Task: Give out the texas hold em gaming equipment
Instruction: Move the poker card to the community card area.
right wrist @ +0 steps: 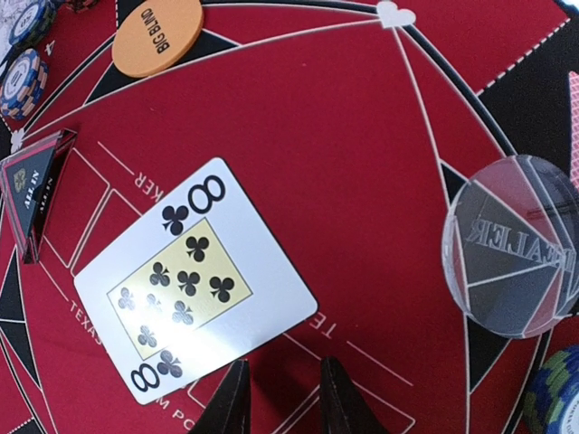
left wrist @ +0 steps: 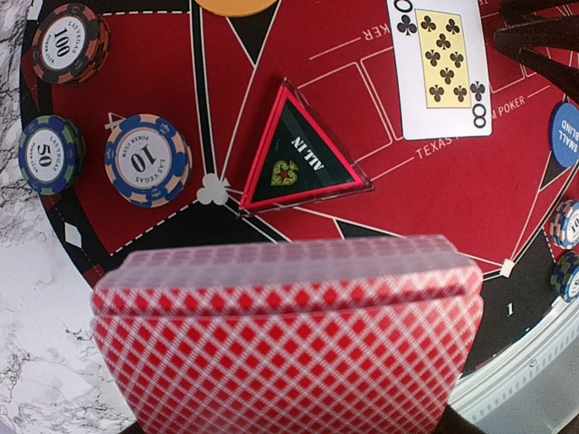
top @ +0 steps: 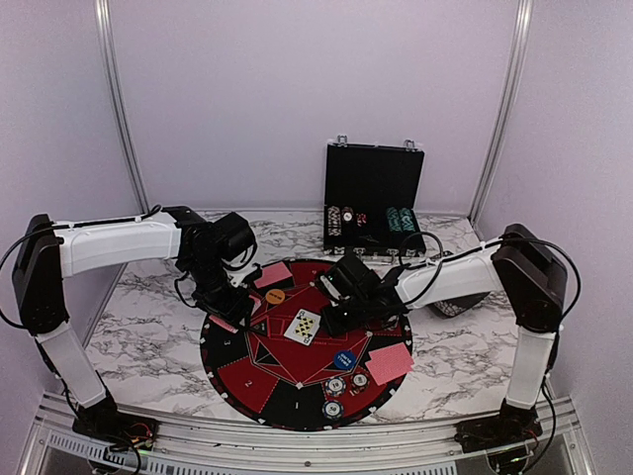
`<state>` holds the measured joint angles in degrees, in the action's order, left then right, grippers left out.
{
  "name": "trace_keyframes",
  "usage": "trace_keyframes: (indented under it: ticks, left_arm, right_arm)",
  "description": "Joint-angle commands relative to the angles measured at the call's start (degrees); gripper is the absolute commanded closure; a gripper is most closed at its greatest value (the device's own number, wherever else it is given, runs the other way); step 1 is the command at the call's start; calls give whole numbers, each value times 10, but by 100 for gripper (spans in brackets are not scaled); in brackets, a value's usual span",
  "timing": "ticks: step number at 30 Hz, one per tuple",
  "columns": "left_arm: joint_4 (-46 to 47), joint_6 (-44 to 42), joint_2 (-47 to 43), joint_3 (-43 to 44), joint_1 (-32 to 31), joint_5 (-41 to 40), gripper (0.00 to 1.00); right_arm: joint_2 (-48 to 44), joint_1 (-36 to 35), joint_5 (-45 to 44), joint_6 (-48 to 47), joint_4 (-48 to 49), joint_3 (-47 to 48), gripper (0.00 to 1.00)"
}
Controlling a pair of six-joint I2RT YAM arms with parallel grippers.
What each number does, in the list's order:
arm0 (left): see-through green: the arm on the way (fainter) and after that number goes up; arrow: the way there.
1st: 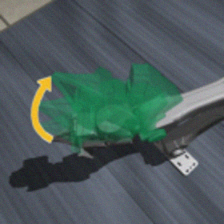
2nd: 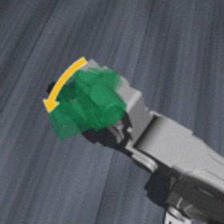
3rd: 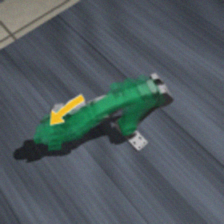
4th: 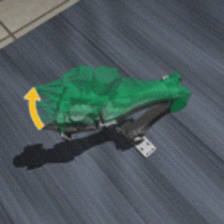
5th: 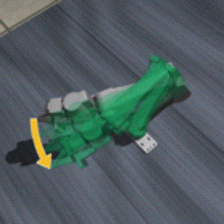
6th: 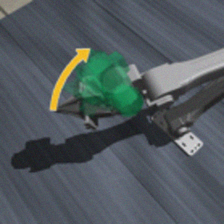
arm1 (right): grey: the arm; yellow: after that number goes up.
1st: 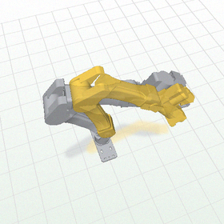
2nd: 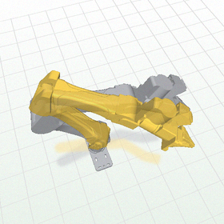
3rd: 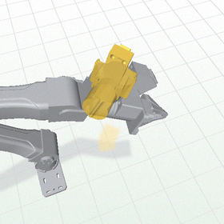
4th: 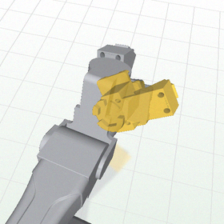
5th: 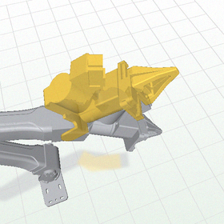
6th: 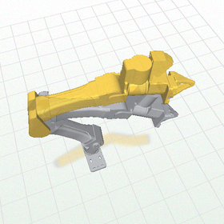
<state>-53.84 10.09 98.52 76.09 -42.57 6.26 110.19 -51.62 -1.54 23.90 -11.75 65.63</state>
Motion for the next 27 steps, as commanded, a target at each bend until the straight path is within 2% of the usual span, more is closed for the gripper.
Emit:
trace_keyframes:
  ticks: [1, 15, 25, 27]
  left_arm:
    - [-3, 1, -23, 12, 3, 6, 50]
    - [-5, 2, -21, 12, 3, 6, 50]
    - [-6, 1, -22, 11, 3, 6, 50]
    - [-6, 1, -22, 11, 3, 5, 50]
  right_arm:
    - [19, -3, -21, -13, -1, 4, 75]
    - [57, -15, -10, -36, 8, 49, 75]
    - [22, -13, 9, -27, 2, 61, 70]
    - [19, -12, 38, -27, 11, 67, 70]
